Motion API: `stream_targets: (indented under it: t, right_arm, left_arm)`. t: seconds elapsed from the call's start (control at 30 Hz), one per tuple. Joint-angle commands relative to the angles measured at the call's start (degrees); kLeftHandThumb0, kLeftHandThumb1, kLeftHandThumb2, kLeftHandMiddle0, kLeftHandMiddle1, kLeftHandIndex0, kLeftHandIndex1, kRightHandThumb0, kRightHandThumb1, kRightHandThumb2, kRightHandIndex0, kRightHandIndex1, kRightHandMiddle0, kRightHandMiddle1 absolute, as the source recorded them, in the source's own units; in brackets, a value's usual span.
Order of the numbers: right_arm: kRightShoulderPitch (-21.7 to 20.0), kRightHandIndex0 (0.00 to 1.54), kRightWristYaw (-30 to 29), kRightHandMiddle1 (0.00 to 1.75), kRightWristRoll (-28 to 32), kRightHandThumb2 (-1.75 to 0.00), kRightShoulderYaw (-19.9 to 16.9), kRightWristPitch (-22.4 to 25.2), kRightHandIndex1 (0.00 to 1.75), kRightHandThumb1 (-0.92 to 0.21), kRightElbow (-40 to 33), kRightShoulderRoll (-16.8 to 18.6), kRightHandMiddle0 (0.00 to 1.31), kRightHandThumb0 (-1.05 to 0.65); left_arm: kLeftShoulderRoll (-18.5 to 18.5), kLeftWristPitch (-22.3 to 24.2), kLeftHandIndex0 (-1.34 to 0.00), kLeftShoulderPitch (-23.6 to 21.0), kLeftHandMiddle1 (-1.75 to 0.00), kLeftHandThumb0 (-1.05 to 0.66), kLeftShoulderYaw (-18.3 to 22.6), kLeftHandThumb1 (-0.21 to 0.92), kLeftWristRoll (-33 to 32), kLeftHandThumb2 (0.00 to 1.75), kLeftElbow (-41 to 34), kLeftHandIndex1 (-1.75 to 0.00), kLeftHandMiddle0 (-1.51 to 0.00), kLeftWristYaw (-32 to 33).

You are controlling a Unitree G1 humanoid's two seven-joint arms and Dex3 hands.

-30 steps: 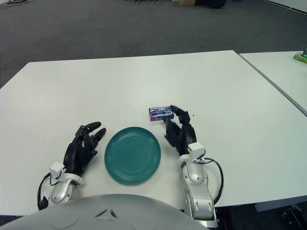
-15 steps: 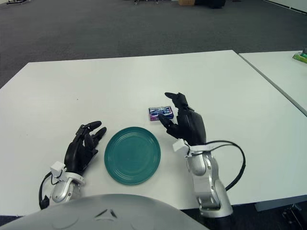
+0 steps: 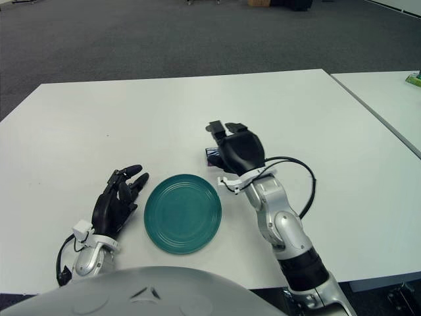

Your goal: Put the gum into the plate.

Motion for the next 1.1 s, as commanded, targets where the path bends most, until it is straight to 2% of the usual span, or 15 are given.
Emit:
stream_targets:
  t: [0.0,0.43,0.93,1.07]
  right_arm:
    - [-2.5,0.4,1.9,0.85,-0.3,-0.48,1.2,-0.5,0.0,-0.92,3.0,-1.2,0.0,-0.78]
    - [-6.1,0.31,5.9,0.66,4.0,-0.44,4.2,-1.6,0.0,-0.92,10.4,-1.0,0.0,-0.78]
    - [-9.1,0.33,14.6,0.54,5.9,-0.37,6.6,-0.3,0.01,-0.92,12.5,-2.0,0.0,-0.77]
    - [-11.7,0.33,14.7,0.52,6.8,-0.38,6.9,-1.2,0.01,-0.92,16.4,-2.4,0.0,-0.76]
  left_arm:
    - [0.2,-0.8,-0.24,-0.4,-0.35,-0.89,-0.2,0.92,-0.5,0.82,0.5,-1.04,-0.46,-0.6]
    - [0.1,-1.4,-0.21,-0.3,-0.35,-0.89,-0.4,0.92,-0.7,0.83,0.7,-1.03,-0.48,-0.5]
    - [0.0,-1.3,-0.19,-0.2,-0.34,-0.9,-0.9,0.92,-0.8,0.83,0.6,-1.02,-0.46,-0.2]
    - [0.0,-1.4,-0.19,-0.2,-0.35,-0.9,-0.9,0.92,-1.1,0.83,0.6,-1.02,-0.47,-0.4]
